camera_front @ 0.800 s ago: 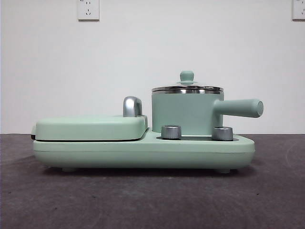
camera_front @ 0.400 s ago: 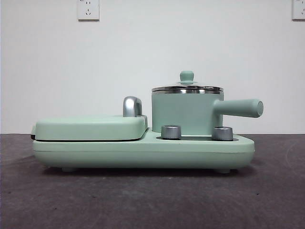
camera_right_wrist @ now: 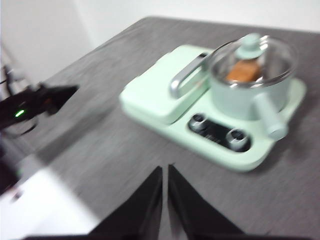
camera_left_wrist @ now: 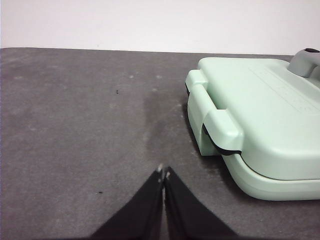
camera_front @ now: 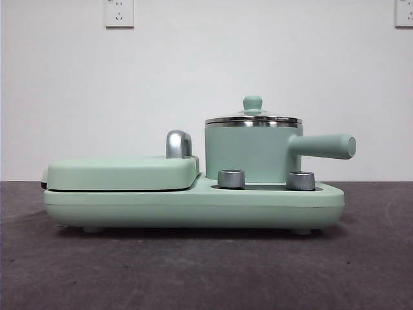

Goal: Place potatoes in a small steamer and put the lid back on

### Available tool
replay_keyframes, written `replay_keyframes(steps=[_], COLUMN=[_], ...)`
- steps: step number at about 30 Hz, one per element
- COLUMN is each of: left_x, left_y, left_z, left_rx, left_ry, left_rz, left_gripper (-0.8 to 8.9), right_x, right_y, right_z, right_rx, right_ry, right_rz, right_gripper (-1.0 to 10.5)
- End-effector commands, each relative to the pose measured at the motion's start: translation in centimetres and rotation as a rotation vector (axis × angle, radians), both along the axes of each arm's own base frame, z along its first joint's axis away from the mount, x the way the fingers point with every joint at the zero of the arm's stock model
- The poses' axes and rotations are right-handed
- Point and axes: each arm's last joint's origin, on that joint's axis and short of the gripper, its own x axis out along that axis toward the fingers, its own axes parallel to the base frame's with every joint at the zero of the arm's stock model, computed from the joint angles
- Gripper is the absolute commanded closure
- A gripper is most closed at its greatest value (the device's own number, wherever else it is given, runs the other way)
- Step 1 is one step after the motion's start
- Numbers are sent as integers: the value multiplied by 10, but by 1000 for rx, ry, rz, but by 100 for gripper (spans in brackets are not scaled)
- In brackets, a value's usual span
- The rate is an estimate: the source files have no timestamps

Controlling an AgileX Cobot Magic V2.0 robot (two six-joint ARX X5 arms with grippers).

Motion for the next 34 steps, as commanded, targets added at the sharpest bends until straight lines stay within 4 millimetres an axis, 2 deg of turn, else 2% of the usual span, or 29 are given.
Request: replay_keyframes(steps=[1,8,12,16,20,34], left_x=[1,1,1,1,1,1], left_y=[0,0,0,0,0,0], left_z=[-7,-7,-7,-7,-7,-7], left_rx=[1,1,1,1,1,1], left_ry=[25,25,25,25,25,25], left_rz=[4,4,4,4,4,4], left_gripper=[808,808,808,808,808,808], right_x=[6,43,60,71,77,86], right_y=[0,-3,-7,-11,-14,-13], right_z=[-11,-79,-119,-148,-166,-197], right_rx=[18,1,-25,-87,-131,-115], right_ry=[-74,-234,-233,-201,-172,-211], right_rz=[-85,-364,-480,-602,-694,-678], right_gripper=[932,932,932,932,932,932])
